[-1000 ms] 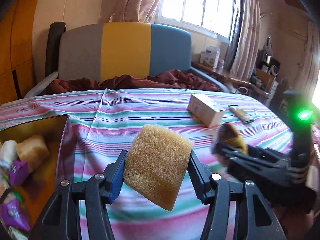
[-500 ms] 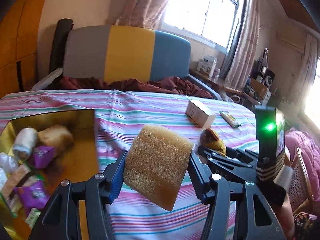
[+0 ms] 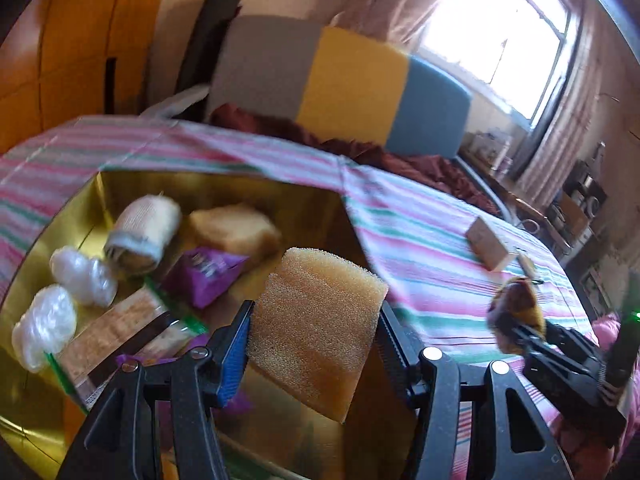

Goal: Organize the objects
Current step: 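Carry sponge into gold tray with left tool while right carries glove toward tray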

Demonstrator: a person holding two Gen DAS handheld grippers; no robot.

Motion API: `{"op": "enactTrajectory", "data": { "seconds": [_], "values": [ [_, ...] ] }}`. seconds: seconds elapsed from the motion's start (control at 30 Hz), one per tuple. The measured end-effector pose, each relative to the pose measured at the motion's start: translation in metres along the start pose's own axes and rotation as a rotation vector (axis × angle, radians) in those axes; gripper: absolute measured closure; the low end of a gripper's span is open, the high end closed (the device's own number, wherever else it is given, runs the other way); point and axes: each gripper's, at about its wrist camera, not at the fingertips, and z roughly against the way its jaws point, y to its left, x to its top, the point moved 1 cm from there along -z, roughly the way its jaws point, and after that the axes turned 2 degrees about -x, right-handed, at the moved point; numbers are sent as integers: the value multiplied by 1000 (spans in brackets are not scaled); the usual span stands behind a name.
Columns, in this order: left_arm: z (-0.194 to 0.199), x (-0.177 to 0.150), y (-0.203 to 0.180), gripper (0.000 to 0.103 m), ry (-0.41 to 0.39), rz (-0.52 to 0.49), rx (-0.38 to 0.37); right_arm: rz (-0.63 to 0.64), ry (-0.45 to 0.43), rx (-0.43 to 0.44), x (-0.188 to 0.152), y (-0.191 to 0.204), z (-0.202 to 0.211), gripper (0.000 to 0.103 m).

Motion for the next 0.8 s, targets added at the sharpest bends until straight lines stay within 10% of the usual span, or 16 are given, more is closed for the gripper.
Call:
{"op": "enactTrajectory", "data": {
  "seconds": [0.47, 0.8],
  "values": [
    [-3, -11, 15, 39, 139, -8, -8, 14, -22, 68, 7, 27, 13, 57],
    [12, -21, 15, 25, 158, -107, 143, 44, -47, 159, 20, 60, 26, 57]
  ]
}}
